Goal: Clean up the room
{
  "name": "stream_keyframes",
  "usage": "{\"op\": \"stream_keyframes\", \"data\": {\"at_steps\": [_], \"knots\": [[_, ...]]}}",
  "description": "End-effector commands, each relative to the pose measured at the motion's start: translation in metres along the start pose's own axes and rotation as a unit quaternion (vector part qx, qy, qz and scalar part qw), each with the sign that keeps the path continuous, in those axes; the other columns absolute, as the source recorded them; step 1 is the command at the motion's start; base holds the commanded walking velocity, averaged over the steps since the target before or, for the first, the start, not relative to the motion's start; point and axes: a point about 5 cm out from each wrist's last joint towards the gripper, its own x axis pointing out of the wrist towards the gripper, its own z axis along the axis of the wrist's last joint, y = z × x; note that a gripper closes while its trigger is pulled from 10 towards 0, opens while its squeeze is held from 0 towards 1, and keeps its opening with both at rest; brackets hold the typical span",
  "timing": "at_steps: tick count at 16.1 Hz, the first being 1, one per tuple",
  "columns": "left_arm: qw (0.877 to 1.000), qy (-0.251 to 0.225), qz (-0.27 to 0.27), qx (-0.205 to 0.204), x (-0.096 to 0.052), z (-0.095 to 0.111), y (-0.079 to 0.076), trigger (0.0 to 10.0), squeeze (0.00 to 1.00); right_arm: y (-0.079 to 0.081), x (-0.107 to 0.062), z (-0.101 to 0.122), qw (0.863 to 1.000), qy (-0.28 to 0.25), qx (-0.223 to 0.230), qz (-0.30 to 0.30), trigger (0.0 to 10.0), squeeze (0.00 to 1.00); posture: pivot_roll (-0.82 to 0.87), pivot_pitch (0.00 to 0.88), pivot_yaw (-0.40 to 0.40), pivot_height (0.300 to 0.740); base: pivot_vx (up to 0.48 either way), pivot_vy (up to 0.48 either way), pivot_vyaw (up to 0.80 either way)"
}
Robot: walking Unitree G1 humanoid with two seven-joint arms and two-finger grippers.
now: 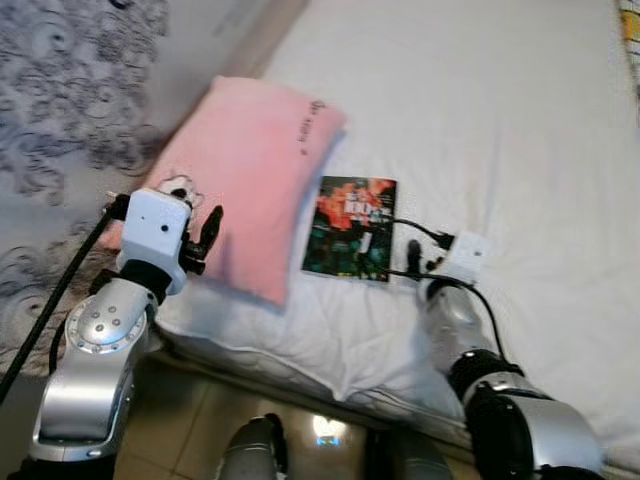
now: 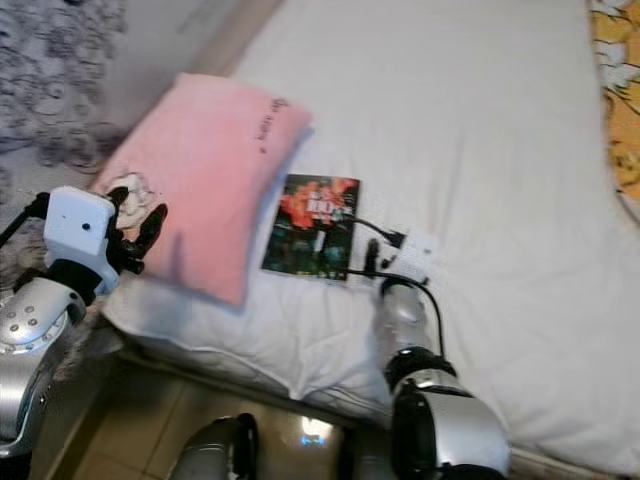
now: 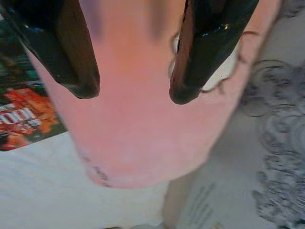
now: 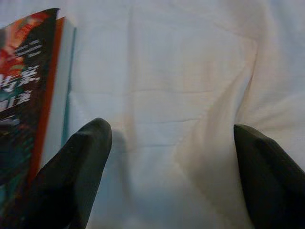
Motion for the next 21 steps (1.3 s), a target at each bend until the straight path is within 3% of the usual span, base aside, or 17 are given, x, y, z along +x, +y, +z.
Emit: {"op": "stream_keyframes", "data": {"at_steps": [1, 9, 11, 12, 13, 17, 19, 21], "knots": [[1.000, 0.003, 0.000, -0.003, -0.004, 0.000, -0.005, 10.0, 0.00, 0.025, -0.007, -0.017, 0.998, 0.023, -0.014, 0.050, 10.0, 0.00, 0.28, 0.273, 0.018, 0.740, 0.000, 0.000, 0.00], [0.999, 0.023, 0.012, -0.021, -0.008, -0.007, -0.007, 10.0, 0.00, 0.064, -0.028, -0.047, 0.991, 0.054, -0.015, 0.121, 10.0, 0.00, 0.27, 0.260, -0.001, 0.740, 0.000, 0.000, 0.00], [0.999, 0.022, 0.011, -0.023, -0.005, -0.007, -0.009, 10.0, 0.00, 0.062, -0.027, -0.044, 0.990, 0.030, -0.081, 0.114, 10.0, 0.00, 0.26, 0.257, -0.004, 0.740, 0.000, 0.000, 0.00], [0.999, 0.022, 0.010, -0.026, -0.004, -0.008, -0.010, 10.0, 0.00, 0.060, -0.026, -0.041, 0.984, 0.009, -0.147, 0.104, 10.0, 0.00, 0.25, 0.254, -0.007, 0.740, 0.000, 0.000, 0.00], [0.999, 0.024, 0.009, -0.029, -0.004, -0.009, -0.013, 10.0, 0.00, 0.062, -0.027, -0.040, 0.977, -0.007, -0.184, 0.111, 10.0, 0.00, 0.24, 0.250, -0.008, 0.740, 0.000, 0.000, 0.00], [0.999, 0.026, 0.008, -0.035, -0.002, -0.011, -0.016, 10.0, 0.00, 0.067, -0.028, -0.042, 0.970, -0.005, -0.200, 0.136, 10.0, 0.00, 0.23, 0.244, -0.011, 0.740, 0.000, 0.000, 0.00], [0.999, 0.026, 0.010, -0.037, -0.001, -0.012, -0.016, 10.0, 0.00, 0.056, -0.023, -0.036, 0.961, -0.014, -0.256, 0.106, 10.0, 0.00, 0.23, 0.242, -0.011, 0.740, 0.000, 0.000, 0.00], [0.999, 0.025, 0.009, -0.038, -0.001, -0.012, -0.018, 10.0, 0.00, 0.049, -0.017, -0.029, 0.955, -0.020, -0.282, 0.088, 10.0, 0.00, 0.23, 0.244, -0.012, 0.740, 0.000, 0.000, 0.00]]}}
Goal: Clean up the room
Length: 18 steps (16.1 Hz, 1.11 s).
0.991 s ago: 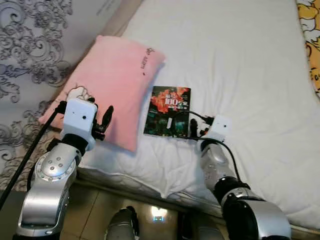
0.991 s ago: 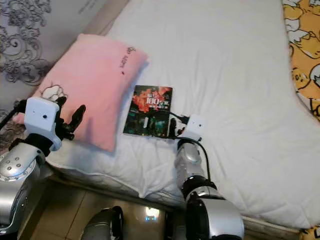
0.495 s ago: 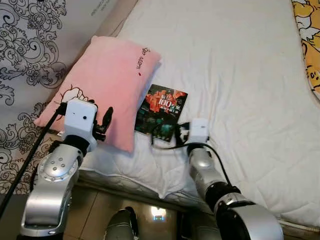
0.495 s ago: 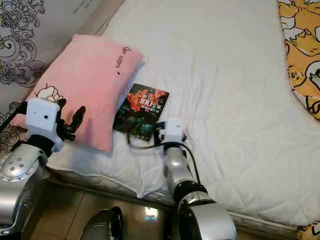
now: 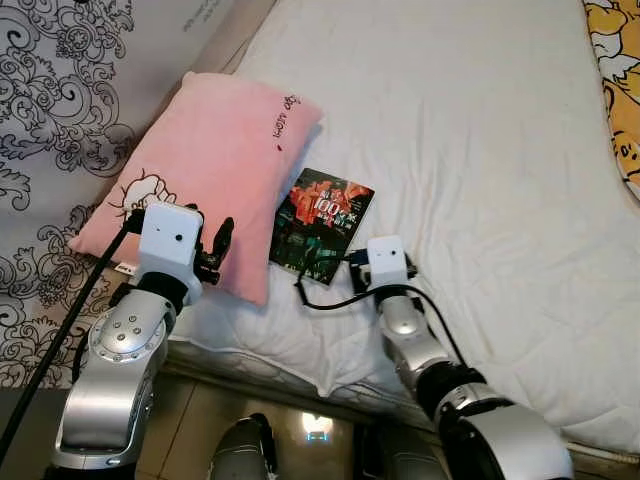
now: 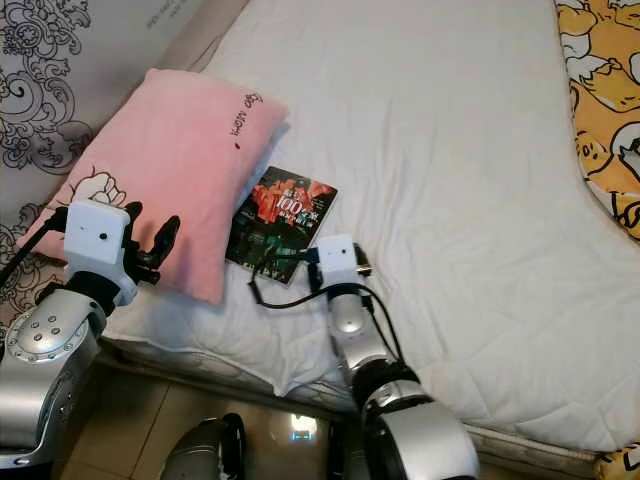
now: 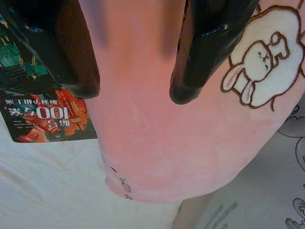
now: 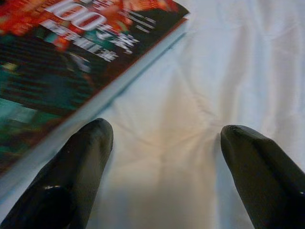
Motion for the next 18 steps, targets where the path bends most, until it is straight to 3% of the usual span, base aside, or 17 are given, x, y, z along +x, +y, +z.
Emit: {"op": "stream_keyframes", "data": {"at_steps": [1, 7, 11, 13, 14, 16, 18], "knots": [[1.000, 0.006, 0.001, 0.001, -0.002, -0.004, -0.003, 10.0, 0.00, -0.003, 0.001, -0.002, 1.000, 0.012, -0.019, -0.005, 10.0, 0.00, 0.23, 0.245, -0.012, 0.740, 0.000, 0.000, 0.00], [1.000, 0.015, 0.003, 0.002, -0.010, -0.008, -0.004, 10.0, 0.00, -0.026, 0.015, 0.012, 0.999, 0.026, -0.037, -0.008, 10.0, 0.00, 0.26, 0.272, -0.029, 0.740, 0.000, 0.000, 0.00], [1.000, 0.017, 0.012, 0.013, -0.018, -0.007, -0.002, 10.0, 0.00, -0.023, 0.019, 0.023, 0.997, 0.020, -0.075, 0.009, 10.0, 0.00, 0.31, 0.293, -0.043, 0.740, 0.000, 0.000, 0.00], [0.999, 0.022, 0.020, 0.016, -0.023, -0.008, 0.000, 10.0, 0.00, -0.009, 0.020, 0.031, 0.999, 0.016, -0.007, 0.041, 10.0, 0.00, 0.32, 0.304, -0.054, 0.740, 0.000, 0.000, 0.00], [0.999, 0.023, 0.023, 0.016, -0.024, -0.009, 0.000, 10.0, 0.00, 0.004, 0.021, 0.040, 0.996, 0.009, 0.058, 0.067, 10.0, 0.00, 0.32, 0.303, -0.059, 0.740, 0.000, 0.000, 0.00], [0.999, 0.022, 0.023, 0.015, -0.023, -0.009, -0.002, 10.0, 0.00, 0.014, 0.020, 0.047, 0.991, 0.001, 0.093, 0.091, 10.0, 0.00, 0.31, 0.294, -0.064, 0.740, 0.000, 0.000, 0.00], [1.000, 0.014, 0.019, 0.013, -0.014, -0.008, -0.005, 10.0, 0.00, 0.019, 0.021, 0.056, 0.990, -0.018, 0.097, 0.105, 10.0, 0.00, 0.28, 0.278, -0.061, 0.740, 0.000, 0.000, 0.00]]}}
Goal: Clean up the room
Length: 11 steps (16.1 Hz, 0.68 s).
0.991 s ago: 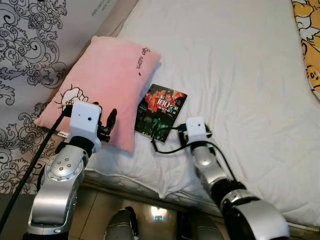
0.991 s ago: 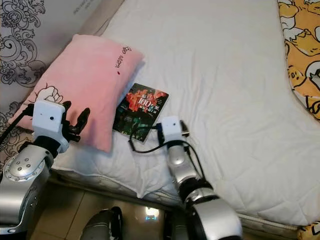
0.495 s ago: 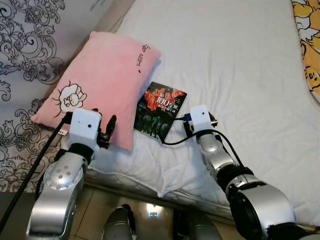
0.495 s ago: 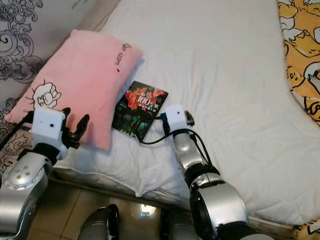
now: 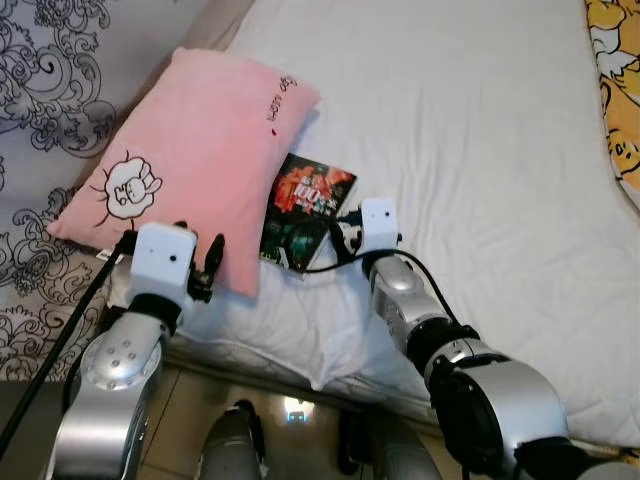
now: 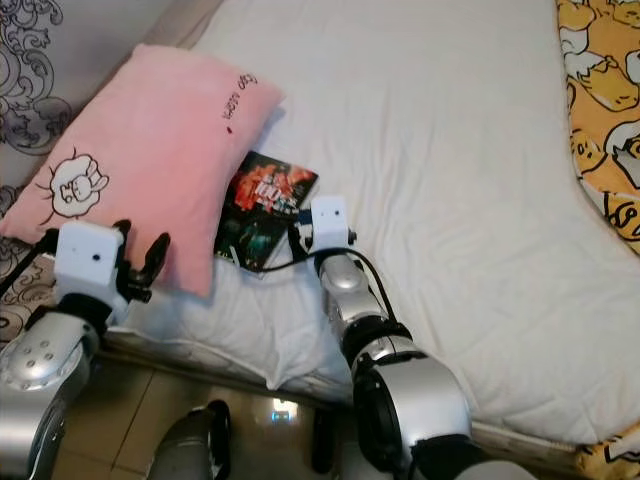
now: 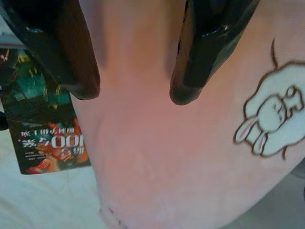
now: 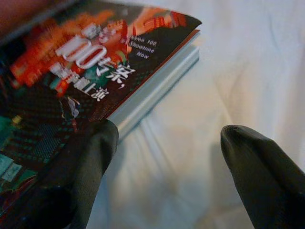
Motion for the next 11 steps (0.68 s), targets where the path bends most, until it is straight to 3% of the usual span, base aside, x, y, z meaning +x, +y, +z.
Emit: {"op": "stream_keyframes", "data": {"at_steps": [1, 4, 5, 6, 7, 9, 11], "knots": [[1.000, -0.002, -0.003, -0.001, 0.003, -0.001, -0.004, 10.0, 0.00, 0.003, 0.001, 0.006, 1.000, -0.015, -0.002, 0.012, 10.0, 0.00, 0.27, 0.267, -0.060, 0.740, 0.000, 0.000, 0.00], [1.000, -0.022, -0.007, -0.015, 0.024, 0.003, -0.011, 10.0, 0.00, -0.025, -0.003, 0.009, 0.996, -0.053, -0.077, 0.000, 10.0, 0.00, 0.21, 0.193, -0.055, 0.740, 0.000, 0.000, 0.00], [0.999, -0.030, -0.010, -0.020, 0.031, 0.005, -0.015, 10.0, 0.00, -0.044, -0.008, 0.004, 0.995, -0.057, -0.084, -0.015, 10.0, 0.00, 0.19, 0.157, -0.056, 0.740, 0.000, 0.000, 0.00], [0.999, -0.041, -0.017, -0.025, 0.039, 0.008, -0.021, 10.0, 0.00, -0.069, -0.018, -0.002, 0.994, -0.069, -0.076, -0.043, 10.0, 0.00, 0.17, 0.112, -0.054, 0.740, 0.000, 0.000, 0.00], [0.999, -0.043, -0.020, -0.026, 0.043, 0.008, -0.023, 10.0, 0.00, -0.078, -0.021, -0.004, 0.993, -0.073, -0.071, -0.054, 10.0, 0.00, 0.16, 0.095, -0.053, 0.740, 0.000, 0.000, 0.00], [0.998, -0.043, -0.027, -0.045, 0.060, 0.008, -0.033, 10.0, 0.00, -0.116, -0.050, -0.015, 0.984, -0.123, -0.030, -0.123, 10.0, 0.00, 0.12, 0.012, -0.045, 0.740, 0.000, 0.000, 0.00], [0.997, -0.026, -0.016, -0.073, 0.064, -0.001, -0.030, 10.0, 0.00, -0.128, -0.076, -0.021, 0.973, -0.155, -0.016, -0.172, 10.0, 0.00, 0.09, 0.000, -0.029, 0.740, 0.000, 0.000, 0.00]]}}
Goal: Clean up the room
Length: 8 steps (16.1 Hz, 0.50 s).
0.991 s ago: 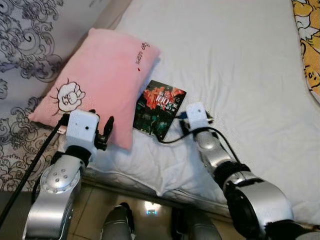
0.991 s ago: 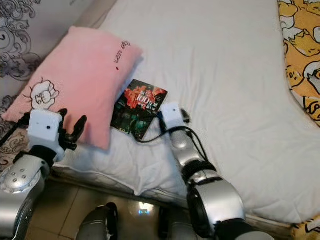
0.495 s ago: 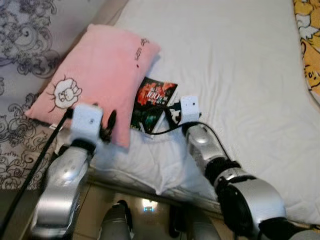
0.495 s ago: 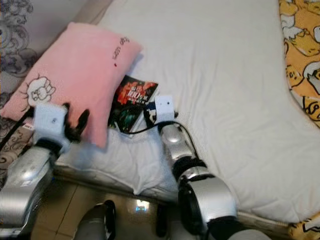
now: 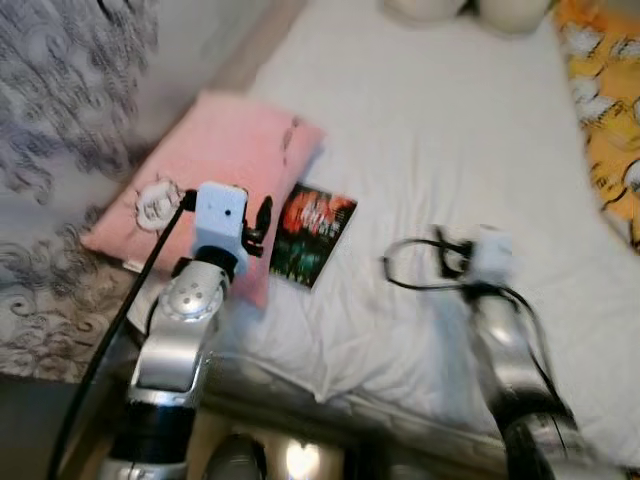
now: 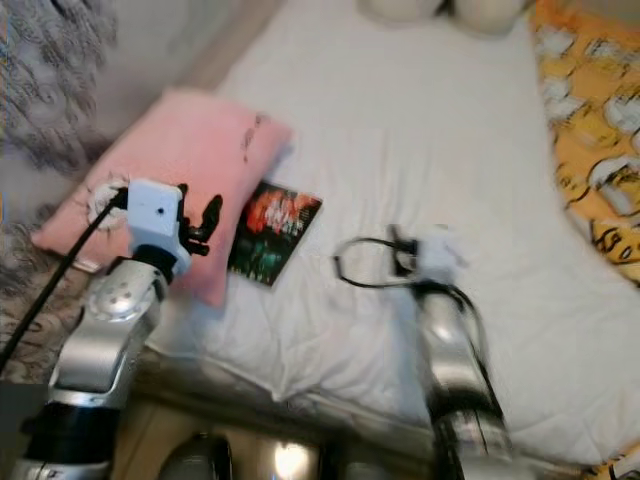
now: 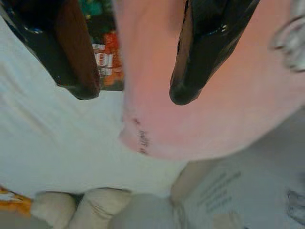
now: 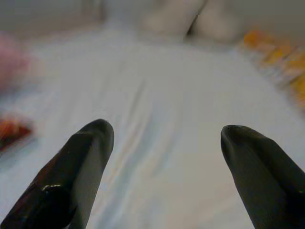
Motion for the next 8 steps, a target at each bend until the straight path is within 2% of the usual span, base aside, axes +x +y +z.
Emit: {"op": "stream_keyframes", "data": {"at_steps": [1, 2, 4, 8], "knots": [[1.000, 0.009, 0.011, -0.006, -0.003, -0.010, 0.010, 10.0, 0.00, -0.006, -0.023, 0.005, 1.000, -0.014, 0.006, -0.021, 10.0, 0.00, 0.06, 0.000, -0.015, 0.740, 0.000, -0.431, 0.00], [0.999, 0.014, 0.015, -0.028, -0.006, -0.015, 0.014, 10.0, 0.00, -0.009, -0.048, -0.004, 0.999, 0.002, 0.015, -0.035, 10.0, 0.00, 0.05, 0.000, -0.011, 0.740, 0.000, -0.480, 0.00], [0.999, 0.012, 0.008, -0.031, 0.000, -0.024, 0.012, 10.0, 0.00, -0.008, -0.067, -0.023, 0.998, 0.039, 0.034, -0.046, 10.0, 0.00, 0.02, 0.000, 0.003, 0.740, 0.000, -0.480, 0.00], [0.999, 0.023, -0.010, -0.028, 0.006, -0.039, 0.003, 10.0, 0.00, 0.003, -0.055, -0.018, 0.998, 0.054, 0.029, -0.028, 10.0, 0.00, 0.01, 0.000, 0.016, 0.740, 0.000, -0.480, 0.00]]}}
